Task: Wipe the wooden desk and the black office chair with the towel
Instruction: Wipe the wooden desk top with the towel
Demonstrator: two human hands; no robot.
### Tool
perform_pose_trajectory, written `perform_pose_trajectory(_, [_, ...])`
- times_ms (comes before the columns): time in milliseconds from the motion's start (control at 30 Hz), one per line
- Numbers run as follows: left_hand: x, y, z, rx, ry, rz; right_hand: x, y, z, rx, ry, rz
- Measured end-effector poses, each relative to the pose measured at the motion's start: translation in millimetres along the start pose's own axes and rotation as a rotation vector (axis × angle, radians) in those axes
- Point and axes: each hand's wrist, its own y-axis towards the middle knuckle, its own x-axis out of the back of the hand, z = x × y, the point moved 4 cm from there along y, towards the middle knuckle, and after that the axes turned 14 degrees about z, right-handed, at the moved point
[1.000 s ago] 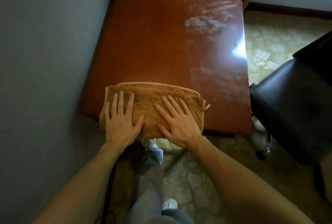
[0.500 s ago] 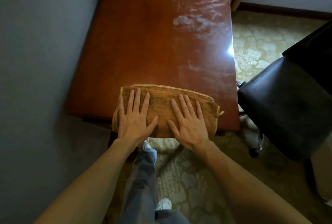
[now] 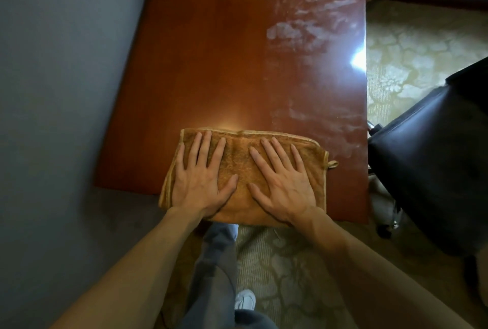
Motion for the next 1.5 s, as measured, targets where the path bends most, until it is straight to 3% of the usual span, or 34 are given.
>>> perform_pose_trajectory(700, [26.6,70.5,9.7,0.011,-0.005,0.006,39.3,69.8,-35.7,0.050,-0.002,-0.025])
perform_pose_trajectory(1500, [67.3,192.1,38.0,0.048,-0.048,0.005,79.2,172.4,-74.3,-0.042,0.008,-0.060])
